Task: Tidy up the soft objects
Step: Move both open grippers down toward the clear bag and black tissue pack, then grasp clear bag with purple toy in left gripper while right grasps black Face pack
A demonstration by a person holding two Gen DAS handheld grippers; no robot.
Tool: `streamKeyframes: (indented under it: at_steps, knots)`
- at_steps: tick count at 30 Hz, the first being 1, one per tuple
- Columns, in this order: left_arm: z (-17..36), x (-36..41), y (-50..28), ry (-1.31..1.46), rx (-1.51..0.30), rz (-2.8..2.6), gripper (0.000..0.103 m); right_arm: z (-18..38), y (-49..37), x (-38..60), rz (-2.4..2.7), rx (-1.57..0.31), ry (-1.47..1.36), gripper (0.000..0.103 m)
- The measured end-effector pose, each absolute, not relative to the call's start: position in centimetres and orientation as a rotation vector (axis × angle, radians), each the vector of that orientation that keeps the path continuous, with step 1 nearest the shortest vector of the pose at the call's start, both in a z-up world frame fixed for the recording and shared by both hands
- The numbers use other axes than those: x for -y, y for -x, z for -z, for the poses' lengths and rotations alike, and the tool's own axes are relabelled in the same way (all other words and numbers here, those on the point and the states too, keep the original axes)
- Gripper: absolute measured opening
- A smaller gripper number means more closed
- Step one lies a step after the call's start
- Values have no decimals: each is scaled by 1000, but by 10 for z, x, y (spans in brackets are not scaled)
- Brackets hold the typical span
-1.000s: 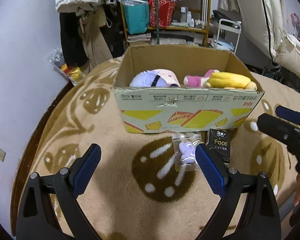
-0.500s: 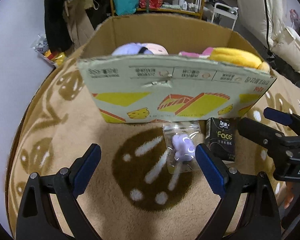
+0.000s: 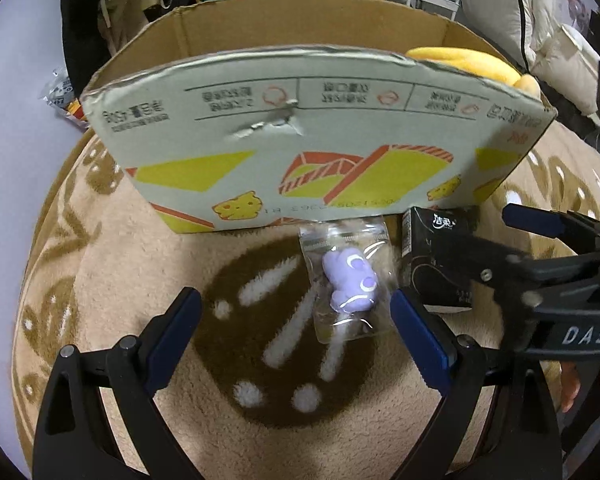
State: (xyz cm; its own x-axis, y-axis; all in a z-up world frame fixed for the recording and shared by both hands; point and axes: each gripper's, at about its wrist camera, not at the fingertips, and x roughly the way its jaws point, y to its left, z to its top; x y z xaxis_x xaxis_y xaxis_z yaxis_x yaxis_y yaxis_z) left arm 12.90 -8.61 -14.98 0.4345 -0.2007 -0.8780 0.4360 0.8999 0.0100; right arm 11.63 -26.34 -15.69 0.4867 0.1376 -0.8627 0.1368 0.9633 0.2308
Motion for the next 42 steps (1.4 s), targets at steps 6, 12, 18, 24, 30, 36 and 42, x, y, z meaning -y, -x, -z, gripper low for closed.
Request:
streamKeyframes:
  at_steps: [6,12,18,24,30,36,42]
  knots:
    - [156,90,-128,-237,-1092,442,95,166,-120,259,-5,-1095,-277,103]
    - [162,99,-126,-253,-1109,454,95,175,-124,255,12,-1119,-261,103]
    - [165,112,-125,-254,-1116,460,95,177,-130,248,31,-1123,-254,103]
    - [168,121,-123,-269,-1118,463,95,180,-133,244,40,-1130,-252,103]
    - [173,125,-122,-280,-1119,465,95,183,-130,242,49,-1139,-241,103]
    - [184,130,-125,-300,-1129,464,96,183,-131,243,57,-1150,-240,103]
    - [186,133,-130,-290,-1125,453,96,181,-131,245,98,-1169,-230,103]
